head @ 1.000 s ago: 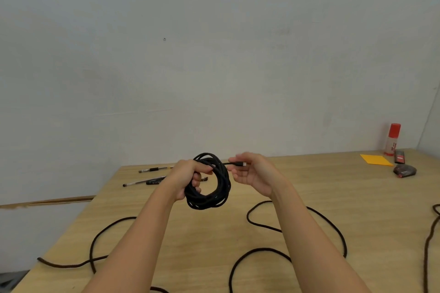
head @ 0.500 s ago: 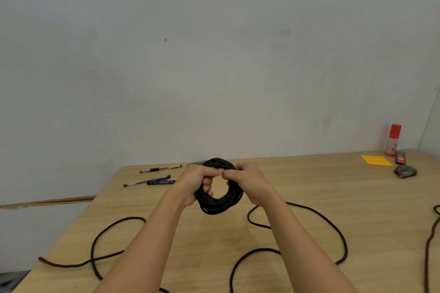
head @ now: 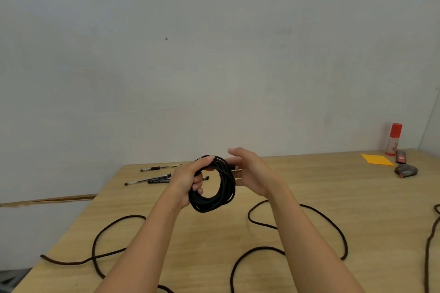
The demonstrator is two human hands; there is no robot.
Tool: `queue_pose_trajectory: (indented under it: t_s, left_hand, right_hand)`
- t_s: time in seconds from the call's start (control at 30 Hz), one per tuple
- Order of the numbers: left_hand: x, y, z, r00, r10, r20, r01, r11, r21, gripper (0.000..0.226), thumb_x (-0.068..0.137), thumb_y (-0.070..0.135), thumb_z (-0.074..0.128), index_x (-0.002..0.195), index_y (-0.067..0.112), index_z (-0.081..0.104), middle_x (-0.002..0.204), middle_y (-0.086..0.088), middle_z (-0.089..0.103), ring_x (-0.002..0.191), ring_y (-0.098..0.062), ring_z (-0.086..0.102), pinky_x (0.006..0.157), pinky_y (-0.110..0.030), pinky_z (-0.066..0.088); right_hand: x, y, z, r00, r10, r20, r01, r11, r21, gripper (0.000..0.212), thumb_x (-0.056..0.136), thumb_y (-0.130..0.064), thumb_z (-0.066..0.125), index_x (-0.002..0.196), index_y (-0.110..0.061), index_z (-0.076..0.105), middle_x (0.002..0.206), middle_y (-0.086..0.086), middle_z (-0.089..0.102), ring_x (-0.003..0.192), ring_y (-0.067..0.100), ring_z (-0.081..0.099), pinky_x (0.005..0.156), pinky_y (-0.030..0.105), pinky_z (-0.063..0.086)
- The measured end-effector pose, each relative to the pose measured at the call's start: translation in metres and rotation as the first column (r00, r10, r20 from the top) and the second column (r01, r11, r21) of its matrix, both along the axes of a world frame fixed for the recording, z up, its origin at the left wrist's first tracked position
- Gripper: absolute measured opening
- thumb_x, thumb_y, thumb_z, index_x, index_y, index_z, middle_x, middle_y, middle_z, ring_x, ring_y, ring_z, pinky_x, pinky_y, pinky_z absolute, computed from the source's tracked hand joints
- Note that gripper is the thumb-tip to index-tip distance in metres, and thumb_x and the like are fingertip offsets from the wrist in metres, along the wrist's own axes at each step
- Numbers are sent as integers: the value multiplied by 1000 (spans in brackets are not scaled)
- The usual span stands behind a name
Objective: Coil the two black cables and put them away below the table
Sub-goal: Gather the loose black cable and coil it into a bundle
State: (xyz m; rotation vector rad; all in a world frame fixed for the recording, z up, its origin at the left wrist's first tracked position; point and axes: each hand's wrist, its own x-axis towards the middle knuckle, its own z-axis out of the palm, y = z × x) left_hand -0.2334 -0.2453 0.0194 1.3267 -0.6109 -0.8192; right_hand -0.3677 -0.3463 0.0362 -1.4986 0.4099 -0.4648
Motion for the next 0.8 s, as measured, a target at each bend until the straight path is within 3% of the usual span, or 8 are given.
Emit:
queue_pose_trajectory:
  t_s: [0.1, 0.2, 0.3, 0.43, 0.53, 0.67, 0.8]
  left_hand:
    - [3, 6, -1, 994, -32, 104, 35, 999, -29, 22, 80, 27, 69, 76, 6, 65, 41, 2, 22, 33, -12, 21, 39, -22, 24]
    - [4, 9, -1, 973, -71, 221, 80, 996, -33, 21, 79, 23, 70, 61, 12, 67, 40, 0, 23, 32, -13, 21, 40, -23, 25]
    - [3, 10, -2, 949, -74, 306, 83, 996, -16, 19, 78, 22, 71, 67, 7, 68, 40, -1, 27, 32, -14, 24, 41, -24, 26]
    - [4, 9, -1, 954, -29, 300, 49, 997, -57, 21, 78, 19, 72, 57, 14, 69, 40, -2, 26, 33, -14, 23, 42, -25, 24]
    - [2, 9, 0, 959, 3, 285, 25, 995, -96, 16, 77, 18, 73, 62, 11, 71, 40, -2, 26, 33, -15, 23, 43, -26, 23]
    - [-1, 8, 1, 958, 46, 282, -9, 992, -130, 12, 76, 16, 73, 67, 9, 73, 40, -2, 28, 34, -15, 22, 42, -25, 23]
    - [-2, 9, -1, 953, 40, 299, -5, 993, -116, 12, 76, 15, 74, 65, 11, 73, 38, 1, 31, 34, -14, 23, 41, -24, 22]
  right_hand:
    - [-5, -9, 5, 995, 10, -95, -11, 1000, -10, 21, 89, -8, 57, 102, 1, 71, 93, 8, 68, 75, 19, 62, 67, 27, 51]
    - [-6, -10, 12, 990, -84, -117, 83, 996, -14, 17, 84, 5, 61, 99, 8, 70, 80, 12, 69, 63, 15, 58, 56, 21, 46]
    - [-7, -12, 16, 991, -117, -70, 124, 986, 114, 18, 81, 6, 63, 96, 15, 66, 80, 18, 64, 54, 12, 61, 53, 19, 49]
    - [-9, -13, 14, 999, -50, -10, 51, 972, 230, 18, 82, 3, 61, 97, 11, 68, 87, 17, 66, 71, 17, 64, 65, 23, 56]
    - [-12, -15, 10, 999, 50, -18, -44, 968, 249, 30, 82, 0, 62, 111, 6, 67, 98, 9, 67, 83, 17, 59, 70, 24, 54]
    - [-9, -13, 2, 996, 81, -41, -72, 979, 192, 27, 83, 0, 64, 109, -3, 68, 95, 4, 67, 85, 15, 61, 79, 28, 51]
    - [-9, -10, 3, 991, 45, -127, -44, 999, 10, 19, 84, 1, 65, 101, -6, 69, 88, 4, 69, 88, 15, 65, 79, 31, 51]
